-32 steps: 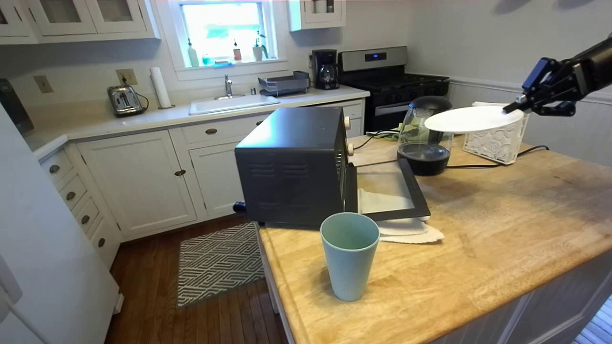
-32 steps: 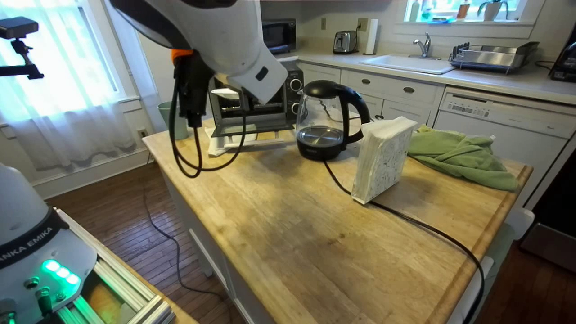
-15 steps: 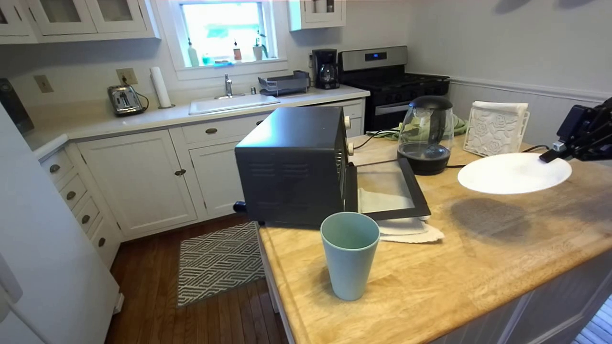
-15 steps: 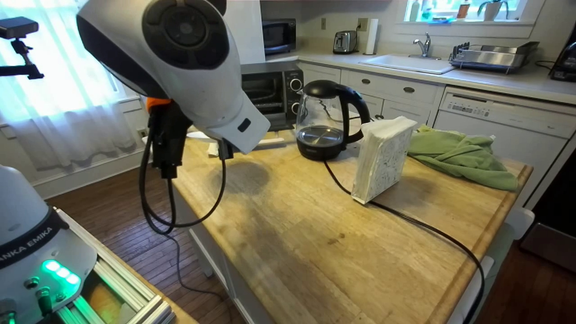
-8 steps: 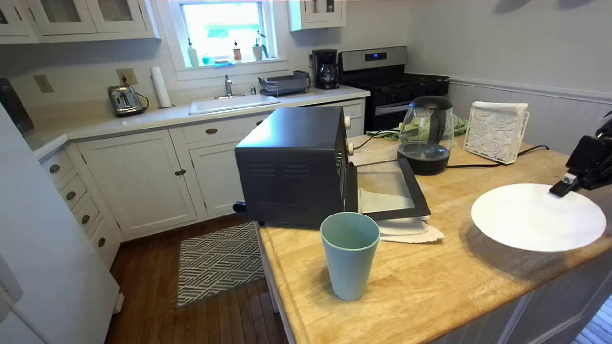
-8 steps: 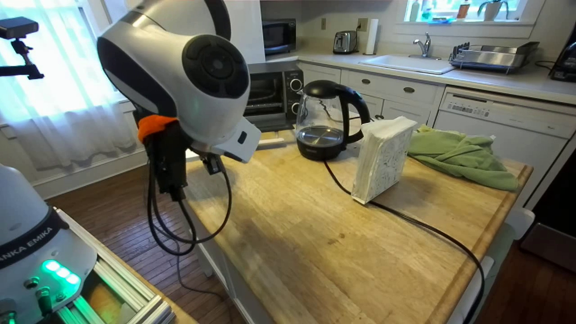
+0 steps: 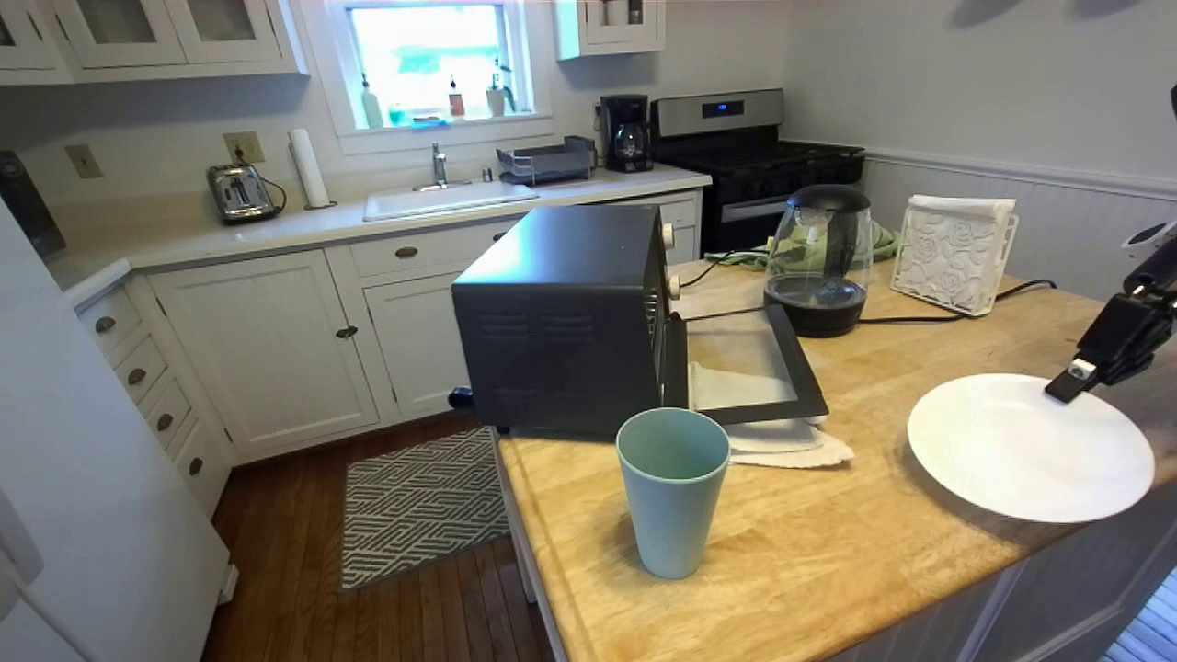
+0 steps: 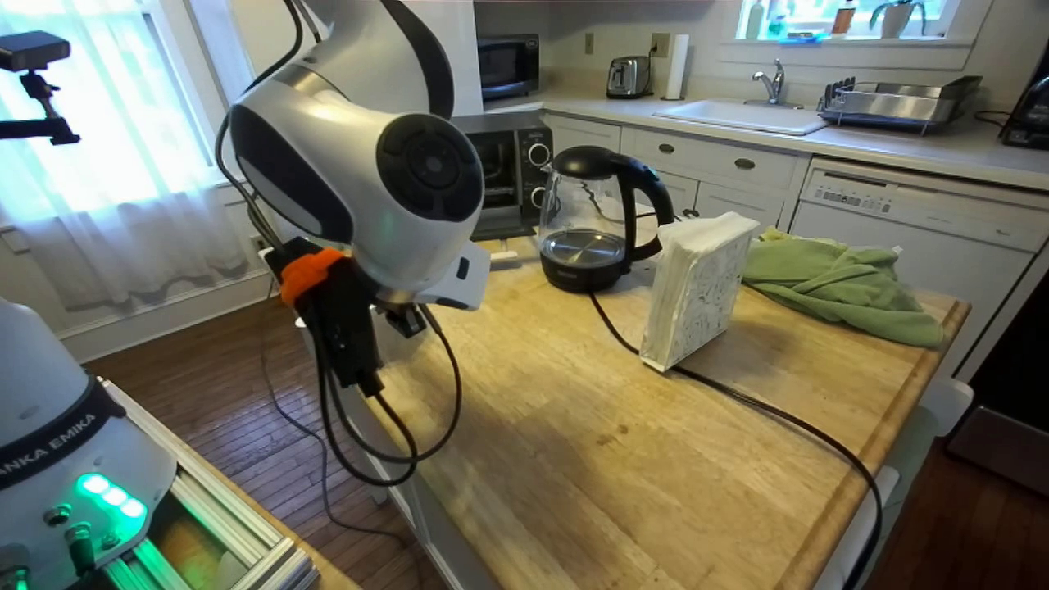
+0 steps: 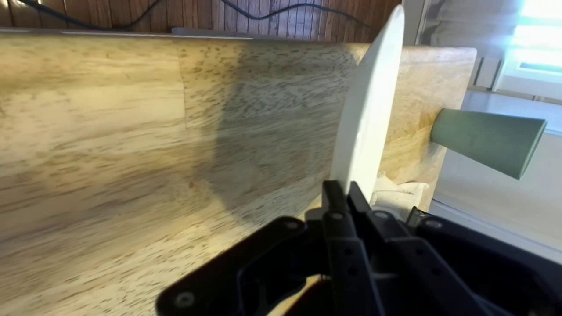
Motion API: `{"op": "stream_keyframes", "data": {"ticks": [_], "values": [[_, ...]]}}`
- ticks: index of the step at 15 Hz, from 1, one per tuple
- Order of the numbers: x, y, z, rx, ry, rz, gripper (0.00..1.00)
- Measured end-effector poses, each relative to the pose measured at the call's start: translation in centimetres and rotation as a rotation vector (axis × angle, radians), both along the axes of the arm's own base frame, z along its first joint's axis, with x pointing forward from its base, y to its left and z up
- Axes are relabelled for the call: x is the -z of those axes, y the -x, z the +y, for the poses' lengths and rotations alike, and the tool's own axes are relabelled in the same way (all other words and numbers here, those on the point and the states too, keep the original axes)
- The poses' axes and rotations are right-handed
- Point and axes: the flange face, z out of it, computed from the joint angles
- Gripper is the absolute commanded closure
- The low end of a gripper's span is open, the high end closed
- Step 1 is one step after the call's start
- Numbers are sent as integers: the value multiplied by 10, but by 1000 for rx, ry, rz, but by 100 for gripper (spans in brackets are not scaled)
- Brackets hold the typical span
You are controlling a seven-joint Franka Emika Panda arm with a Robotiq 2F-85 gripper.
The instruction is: Remove the plate from the microwave and put it on the table
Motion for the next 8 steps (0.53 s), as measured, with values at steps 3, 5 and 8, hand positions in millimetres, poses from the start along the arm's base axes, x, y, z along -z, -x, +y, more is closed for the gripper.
{"op": "stream_keyframes", "data": {"ticks": [3, 5, 8], "values": [[6, -10, -10, 30, -4, -26, 99], [11, -18, -14, 53, -13, -31, 99], [20, -32, -18, 80, -24, -28, 99]]}}
